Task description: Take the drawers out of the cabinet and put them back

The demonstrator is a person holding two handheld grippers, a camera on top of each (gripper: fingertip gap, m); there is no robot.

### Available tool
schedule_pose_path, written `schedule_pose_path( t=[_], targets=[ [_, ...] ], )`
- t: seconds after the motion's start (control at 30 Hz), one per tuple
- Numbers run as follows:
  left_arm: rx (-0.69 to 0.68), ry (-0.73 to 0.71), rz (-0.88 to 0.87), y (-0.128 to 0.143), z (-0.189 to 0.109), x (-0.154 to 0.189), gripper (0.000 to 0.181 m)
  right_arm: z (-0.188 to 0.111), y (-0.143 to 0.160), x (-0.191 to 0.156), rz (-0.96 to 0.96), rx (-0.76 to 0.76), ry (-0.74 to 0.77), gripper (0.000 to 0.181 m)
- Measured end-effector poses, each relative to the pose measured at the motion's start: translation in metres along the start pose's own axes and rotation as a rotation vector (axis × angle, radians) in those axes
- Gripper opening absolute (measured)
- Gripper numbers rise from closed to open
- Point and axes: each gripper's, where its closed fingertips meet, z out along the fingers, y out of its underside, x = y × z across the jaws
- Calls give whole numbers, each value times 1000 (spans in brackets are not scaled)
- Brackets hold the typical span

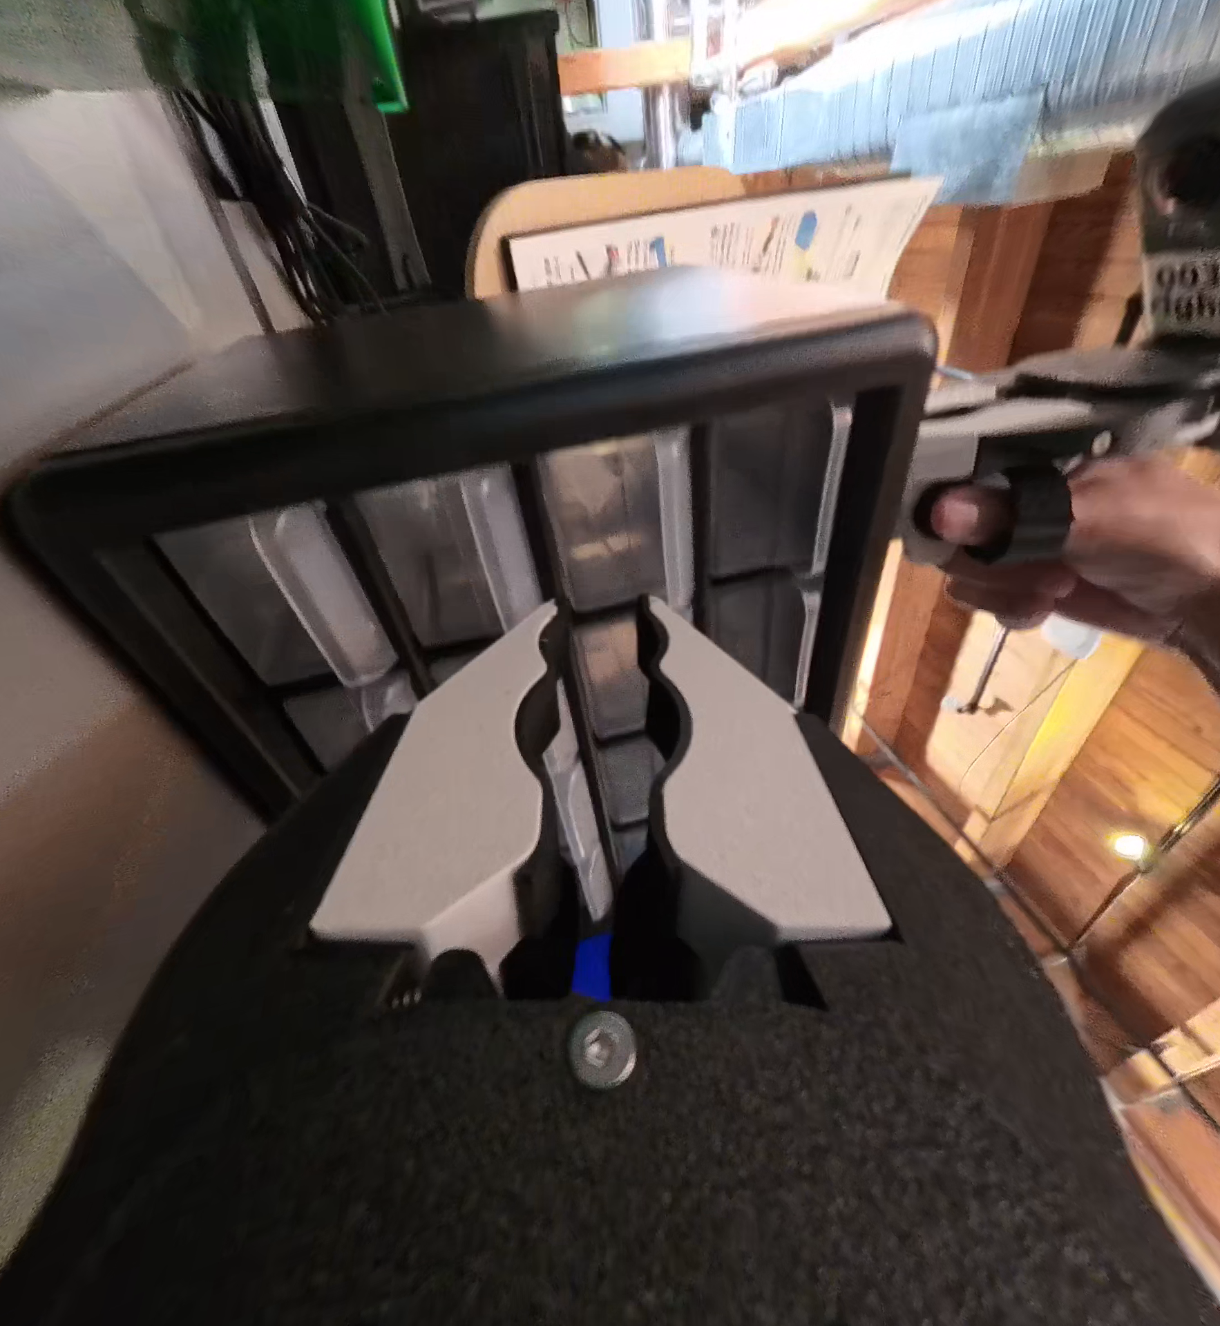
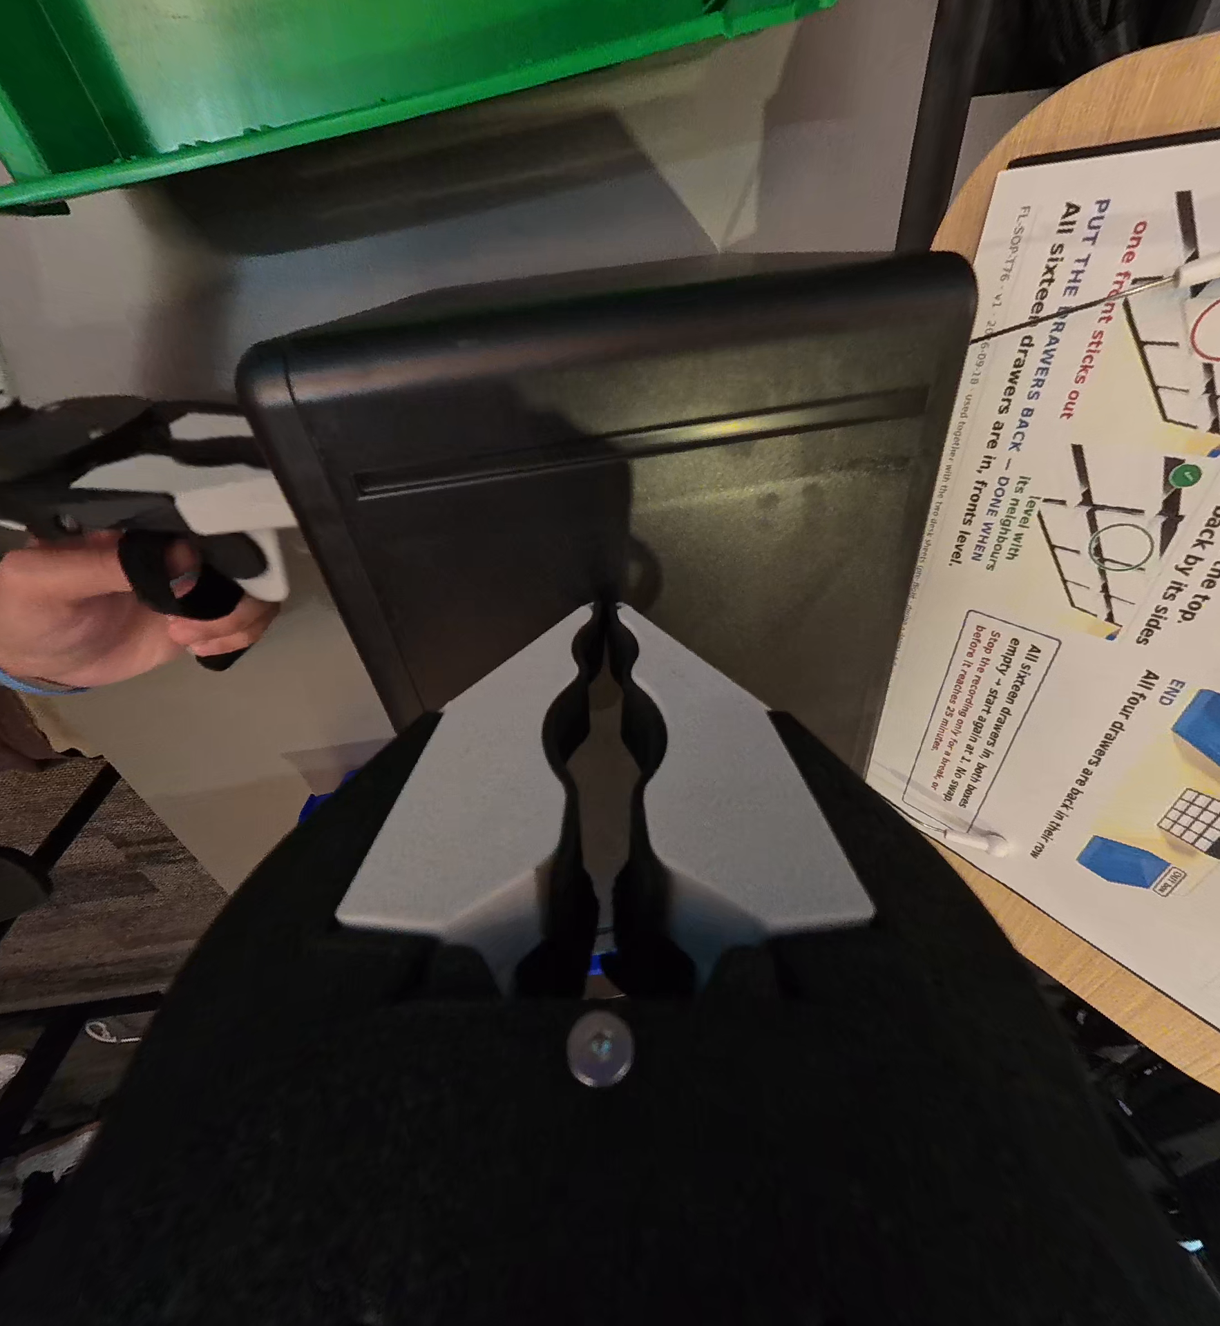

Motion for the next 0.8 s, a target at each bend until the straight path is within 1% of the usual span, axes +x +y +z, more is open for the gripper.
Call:
schedule_pose_path(
  t=[0.07,0.13,0.23,0.3,0.4,0.5,0.6,0.7,0.8],
  targets=[
    [-11,-25,41,9,-8,0,17,0,0,0,3,7,-2,0],
    [-2,-84,72,11,-13,-8,19,0,0,0,9,16,-3,0],
    [11,-179,110,13,-11,-26,20,0,0,0,13,26,-1,0],
    [40,-251,164,11,-10,-36,20,0,0,0,17,27,-4,0],
    [87,-314,193,6,-5,-44,19,0,0,0,18,19,-4,0],
    [101,-308,166,1,1,-47,16,0,0,0,16,10,1,0],
    [97,-293,147,-1,3,-50,17,0,0,0,16,8,1,0],
    [67,-265,123,3,3,-48,17,0,0,0,19,11,-5,0],
    [38,-226,148,6,-5,-44,22,0,0,0,19,11,-5,0]
  ],
)
